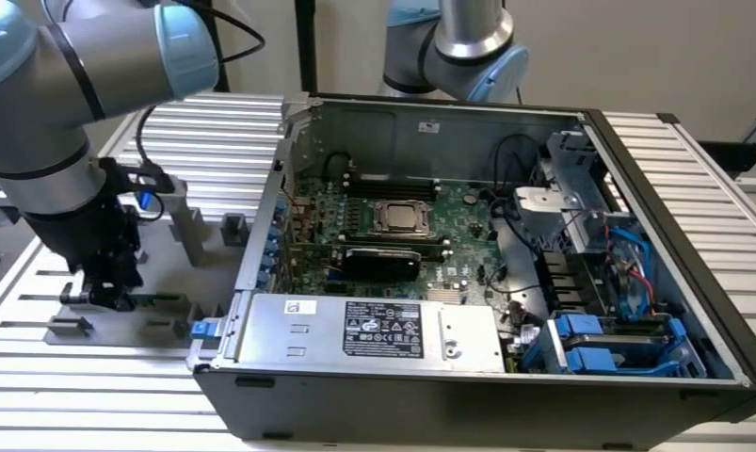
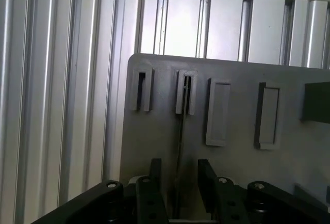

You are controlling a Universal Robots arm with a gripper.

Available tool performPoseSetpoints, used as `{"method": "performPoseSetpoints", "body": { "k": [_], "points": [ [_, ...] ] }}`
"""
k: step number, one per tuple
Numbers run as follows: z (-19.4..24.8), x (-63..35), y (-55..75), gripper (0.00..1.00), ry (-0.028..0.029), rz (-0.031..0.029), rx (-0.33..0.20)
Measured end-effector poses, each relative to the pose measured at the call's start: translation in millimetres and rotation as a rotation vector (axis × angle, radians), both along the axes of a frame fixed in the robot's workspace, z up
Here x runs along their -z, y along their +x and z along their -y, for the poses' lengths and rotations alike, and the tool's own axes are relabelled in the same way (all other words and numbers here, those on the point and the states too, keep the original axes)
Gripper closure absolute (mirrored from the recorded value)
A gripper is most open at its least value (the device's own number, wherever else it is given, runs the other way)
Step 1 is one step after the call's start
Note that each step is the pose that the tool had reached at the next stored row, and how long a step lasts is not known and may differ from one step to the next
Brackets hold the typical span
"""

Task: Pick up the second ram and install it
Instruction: 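Pick up the second ram and move it above second insertion slot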

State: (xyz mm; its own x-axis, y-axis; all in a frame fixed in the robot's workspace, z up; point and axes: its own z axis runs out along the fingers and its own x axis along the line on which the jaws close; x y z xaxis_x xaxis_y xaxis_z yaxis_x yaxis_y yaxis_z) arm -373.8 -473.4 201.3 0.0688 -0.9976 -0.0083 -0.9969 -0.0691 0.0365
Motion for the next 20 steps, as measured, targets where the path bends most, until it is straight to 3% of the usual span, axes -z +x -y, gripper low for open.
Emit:
{"method": "performPoseSetpoints", "body": {
  "k": [7,8,20],
  "points": [
    [0.0,3.8,0.1,0.0,-0.0002,-0.0001,0.0],
    [0.0,4.1,0.2,1.0,-0.0002,-0.0001,0.0],
    [0.0,6.6,0.6,1.0,-0.0001,0.0,0.003]
  ]
}}
